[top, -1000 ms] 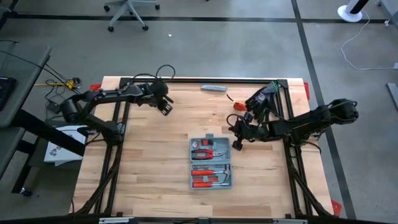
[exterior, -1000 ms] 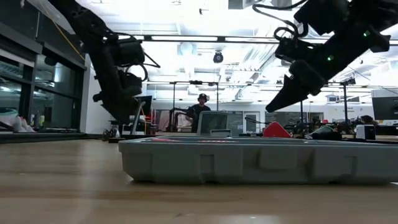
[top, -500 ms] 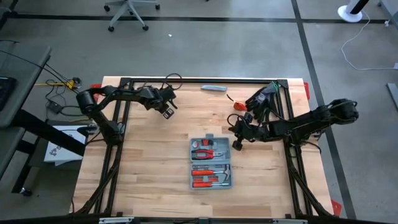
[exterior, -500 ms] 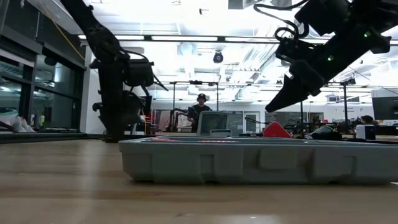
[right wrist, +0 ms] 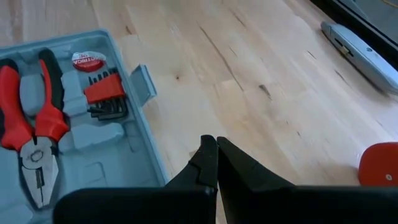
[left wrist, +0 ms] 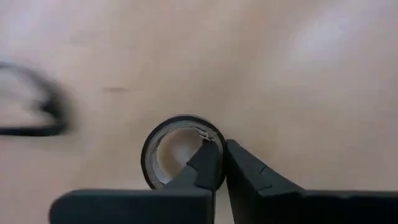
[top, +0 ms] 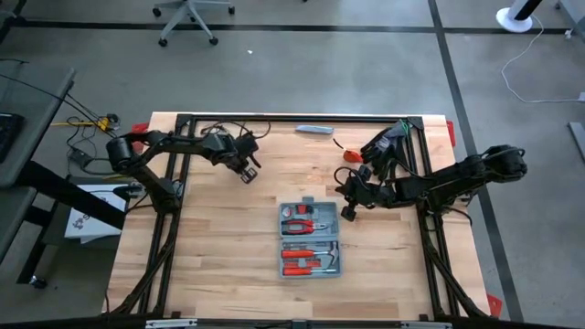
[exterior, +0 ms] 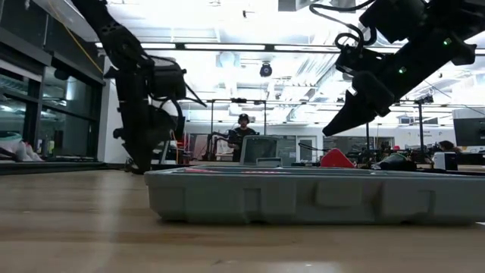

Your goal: Prefit tool cases

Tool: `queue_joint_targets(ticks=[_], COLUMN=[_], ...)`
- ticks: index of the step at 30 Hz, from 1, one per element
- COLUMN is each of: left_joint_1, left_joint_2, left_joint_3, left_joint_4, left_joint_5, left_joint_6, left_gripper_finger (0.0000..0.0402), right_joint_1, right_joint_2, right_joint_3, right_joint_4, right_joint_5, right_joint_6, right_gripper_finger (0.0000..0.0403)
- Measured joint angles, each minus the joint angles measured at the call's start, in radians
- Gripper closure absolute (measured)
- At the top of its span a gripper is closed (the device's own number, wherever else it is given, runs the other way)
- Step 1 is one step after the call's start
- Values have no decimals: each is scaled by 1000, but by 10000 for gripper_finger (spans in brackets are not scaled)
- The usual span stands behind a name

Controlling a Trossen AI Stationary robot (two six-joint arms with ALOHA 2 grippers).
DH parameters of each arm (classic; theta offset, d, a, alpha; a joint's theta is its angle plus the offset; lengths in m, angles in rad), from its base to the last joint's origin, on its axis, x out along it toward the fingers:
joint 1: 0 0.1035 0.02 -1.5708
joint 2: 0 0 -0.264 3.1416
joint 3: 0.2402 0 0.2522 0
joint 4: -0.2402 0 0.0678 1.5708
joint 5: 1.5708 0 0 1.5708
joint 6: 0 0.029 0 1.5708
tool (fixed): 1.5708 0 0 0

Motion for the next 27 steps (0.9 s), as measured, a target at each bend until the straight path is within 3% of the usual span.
queue_joint_targets(ticks=[6, 13, 21, 27], left_joint_1=[-108, -316, -523, -581], left_joint_2=[-59, -104, -73, 2], left_joint_3=[1, 3, 4, 5], left_joint_4=[80, 283, 496, 628], left_joint_5=[170, 290, 236, 204], left_joint_6=[-12, -50, -86, -96], left_gripper_finger=[398, 400, 401, 401], right_joint_1=[0, 0, 0, 0], right_joint_2=[0, 0, 0, 0], right_joint_3=[0, 0, 0, 0], right_joint_4=[0, 0, 1, 16], right_joint_5=[0, 0, -1, -1], right_joint_6=[0, -6, -9, -9], right_gripper_finger=[403, 403, 403, 403])
